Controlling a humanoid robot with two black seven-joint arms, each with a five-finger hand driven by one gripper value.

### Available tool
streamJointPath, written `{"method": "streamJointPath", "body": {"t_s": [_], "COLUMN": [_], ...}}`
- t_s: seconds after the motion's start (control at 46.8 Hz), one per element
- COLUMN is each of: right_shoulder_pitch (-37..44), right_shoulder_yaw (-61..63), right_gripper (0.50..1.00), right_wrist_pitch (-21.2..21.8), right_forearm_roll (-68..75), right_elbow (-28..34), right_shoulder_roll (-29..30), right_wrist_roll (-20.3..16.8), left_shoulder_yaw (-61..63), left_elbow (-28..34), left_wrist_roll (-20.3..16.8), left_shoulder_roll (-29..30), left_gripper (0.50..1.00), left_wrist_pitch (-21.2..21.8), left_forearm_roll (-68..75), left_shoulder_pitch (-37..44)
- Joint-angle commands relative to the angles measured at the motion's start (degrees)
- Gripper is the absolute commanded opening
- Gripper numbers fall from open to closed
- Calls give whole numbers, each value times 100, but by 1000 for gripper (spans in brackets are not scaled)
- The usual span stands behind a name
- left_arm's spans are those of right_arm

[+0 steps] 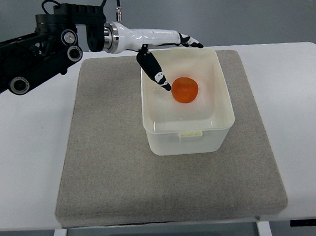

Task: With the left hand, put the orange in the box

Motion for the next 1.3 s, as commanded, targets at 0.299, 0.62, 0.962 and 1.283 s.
{"method": "streamJointPath", "body": {"t_s": [0.299, 0.62, 0.962, 1.283], "right_shoulder_pitch": [0, 0, 0, 0], "right_shoulder_yaw": [0, 0, 0, 0], "right_gripper": [926, 926, 926, 926], "right_wrist_pitch": [0, 0, 0, 0], "right_forearm_roll": [0, 0, 0, 0], "right_elbow": [-3, -3, -3, 6], "right_shoulder_roll": [0, 0, 0, 0], "right_wrist_roll": [0, 0, 0, 0], "left_shoulder_yaw": [-50, -41, -76, -1157], "left_elbow": [1579, 2115, 2125, 2081], "left_wrist_roll": [-58, -49, -49, 12], "left_shoulder_roll": [-2, 6, 349, 472], "left_gripper": [992, 994, 994, 994], "left_wrist_pitch": [202, 193, 184, 52], "left_forearm_roll": [-3229, -4206, -6051, -6236], "left_shoulder_pitch": [-149, 202, 756, 1661]}}
